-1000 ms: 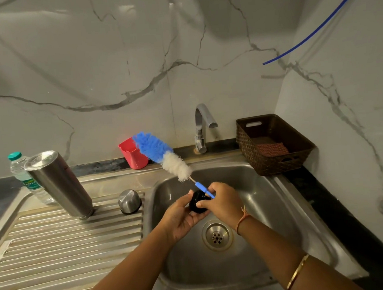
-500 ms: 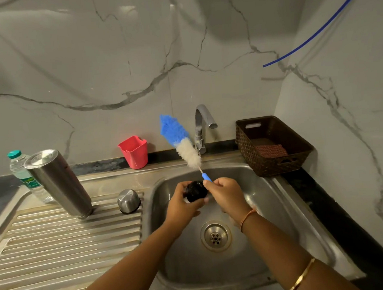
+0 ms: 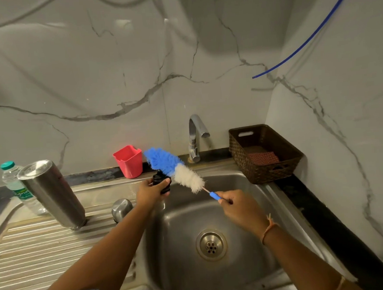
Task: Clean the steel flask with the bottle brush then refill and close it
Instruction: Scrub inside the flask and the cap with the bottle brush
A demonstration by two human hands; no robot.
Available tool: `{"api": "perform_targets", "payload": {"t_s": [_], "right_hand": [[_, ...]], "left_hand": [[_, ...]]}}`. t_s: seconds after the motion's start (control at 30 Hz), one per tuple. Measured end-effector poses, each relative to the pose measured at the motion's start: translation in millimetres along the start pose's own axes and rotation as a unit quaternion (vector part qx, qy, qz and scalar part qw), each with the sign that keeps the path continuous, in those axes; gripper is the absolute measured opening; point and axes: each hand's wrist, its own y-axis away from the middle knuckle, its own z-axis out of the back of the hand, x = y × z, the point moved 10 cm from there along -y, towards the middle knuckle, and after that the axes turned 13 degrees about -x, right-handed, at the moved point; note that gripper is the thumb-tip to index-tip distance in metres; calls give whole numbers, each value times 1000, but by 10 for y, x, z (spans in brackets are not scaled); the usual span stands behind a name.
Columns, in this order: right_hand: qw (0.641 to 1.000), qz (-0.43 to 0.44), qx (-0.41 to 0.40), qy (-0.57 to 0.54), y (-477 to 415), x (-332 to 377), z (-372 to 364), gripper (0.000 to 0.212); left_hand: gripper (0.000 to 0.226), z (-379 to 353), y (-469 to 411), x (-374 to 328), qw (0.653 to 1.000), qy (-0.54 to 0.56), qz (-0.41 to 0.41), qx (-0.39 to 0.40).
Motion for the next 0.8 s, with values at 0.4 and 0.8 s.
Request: {"api": "perform_targets", "payload": {"t_s": [0.4, 0.8], "right_hand": [[978, 52, 64, 189, 25, 191, 82, 22], [975, 58, 79, 198, 57, 213, 56, 25]], "left_hand": [[31, -294, 248, -61, 997, -47, -32, 52], [35, -164, 167, 4, 992, -121, -41, 26]]}}
